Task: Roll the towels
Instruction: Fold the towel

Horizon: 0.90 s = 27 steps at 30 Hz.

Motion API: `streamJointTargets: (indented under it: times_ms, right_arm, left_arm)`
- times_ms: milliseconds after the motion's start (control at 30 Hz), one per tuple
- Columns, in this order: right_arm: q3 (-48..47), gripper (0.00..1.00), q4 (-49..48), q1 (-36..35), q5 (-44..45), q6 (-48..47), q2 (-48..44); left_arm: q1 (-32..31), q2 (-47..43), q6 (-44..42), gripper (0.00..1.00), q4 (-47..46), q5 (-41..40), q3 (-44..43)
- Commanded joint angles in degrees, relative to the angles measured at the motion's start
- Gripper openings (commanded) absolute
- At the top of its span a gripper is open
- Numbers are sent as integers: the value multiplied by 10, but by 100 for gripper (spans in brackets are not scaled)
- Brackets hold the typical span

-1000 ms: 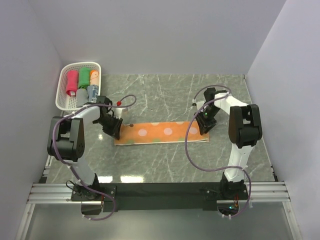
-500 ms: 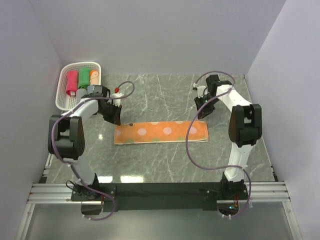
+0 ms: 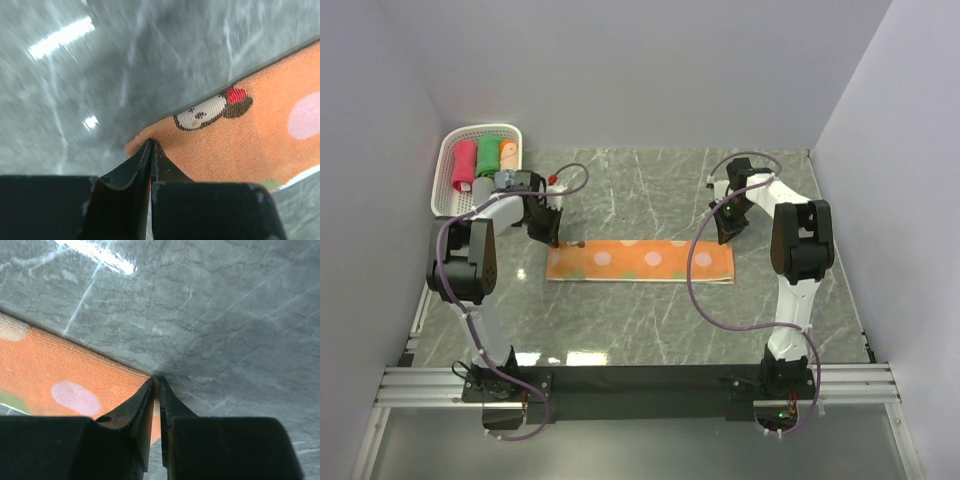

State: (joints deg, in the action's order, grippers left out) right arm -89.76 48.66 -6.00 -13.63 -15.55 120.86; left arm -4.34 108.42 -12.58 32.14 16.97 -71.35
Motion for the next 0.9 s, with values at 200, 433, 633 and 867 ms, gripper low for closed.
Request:
streamJointTargets:
  times_ms: [200, 433, 633, 867]
  right_arm:
    - [56, 13, 85, -2, -4, -55, -56]
    - [198, 14, 85, -127, -109, -47, -121]
    - [211, 21, 73, -230, -177, -26, -115]
    - [203, 26, 75, -249, -214, -33, -124]
  left_arm:
    - [-37, 143, -17, 11, 6, -52, -216]
    - [-40, 313, -11, 26, 70, -5, -506]
    - [-34, 241, 16, 42, 41, 81, -496]
    - [-36, 102, 54, 43, 40, 78, -348]
